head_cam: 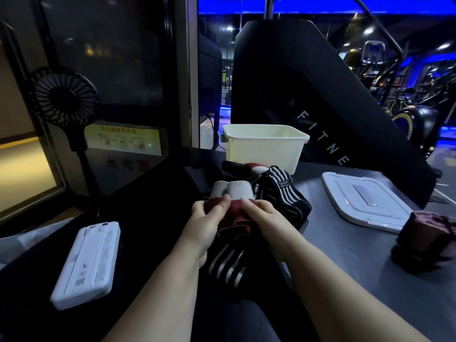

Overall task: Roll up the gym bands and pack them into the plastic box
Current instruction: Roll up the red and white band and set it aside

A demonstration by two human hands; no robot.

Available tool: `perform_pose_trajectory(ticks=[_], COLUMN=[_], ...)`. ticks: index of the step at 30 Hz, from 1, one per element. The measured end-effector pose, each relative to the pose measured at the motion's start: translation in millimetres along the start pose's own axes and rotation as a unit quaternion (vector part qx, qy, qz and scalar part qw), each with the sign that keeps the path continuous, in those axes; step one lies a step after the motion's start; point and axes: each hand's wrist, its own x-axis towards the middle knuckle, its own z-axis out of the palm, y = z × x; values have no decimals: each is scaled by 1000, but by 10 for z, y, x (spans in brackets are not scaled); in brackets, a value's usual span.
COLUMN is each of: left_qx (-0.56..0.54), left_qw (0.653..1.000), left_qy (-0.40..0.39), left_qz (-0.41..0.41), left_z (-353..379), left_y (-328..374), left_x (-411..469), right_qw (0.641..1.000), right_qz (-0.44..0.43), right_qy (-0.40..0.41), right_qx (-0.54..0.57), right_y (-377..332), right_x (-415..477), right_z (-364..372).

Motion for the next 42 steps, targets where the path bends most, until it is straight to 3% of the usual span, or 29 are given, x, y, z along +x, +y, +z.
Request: perform_pose_trajectory(ticks=[6,10,16,20,27,42], left_qx=[11,52,80,26,-60,-152], left_qw=[1000,997,994,998,995,987], left_qy=[23,37,-15,-16,63,40], left_qz=[12,49,73,56,50,22], left_z=[17,83,91,87,74,76], left_y=[-28,-89,-88,-116,-147,-147], left_x=[43,66,22,42,120,163], right_qw=[997,996,995,995,991,985], right_qz=[2,9,4,2,25,34], right_qy=[37,-7,-29,-16,-22,-66], right_qx=[69,89,96,98,126,153], right_y=[-133,-179,-153,-170,-175,-187], right_x=[-26,-56,-99,-122,-112,-114], right_z=[-31,-56,8,-12,-48,-153])
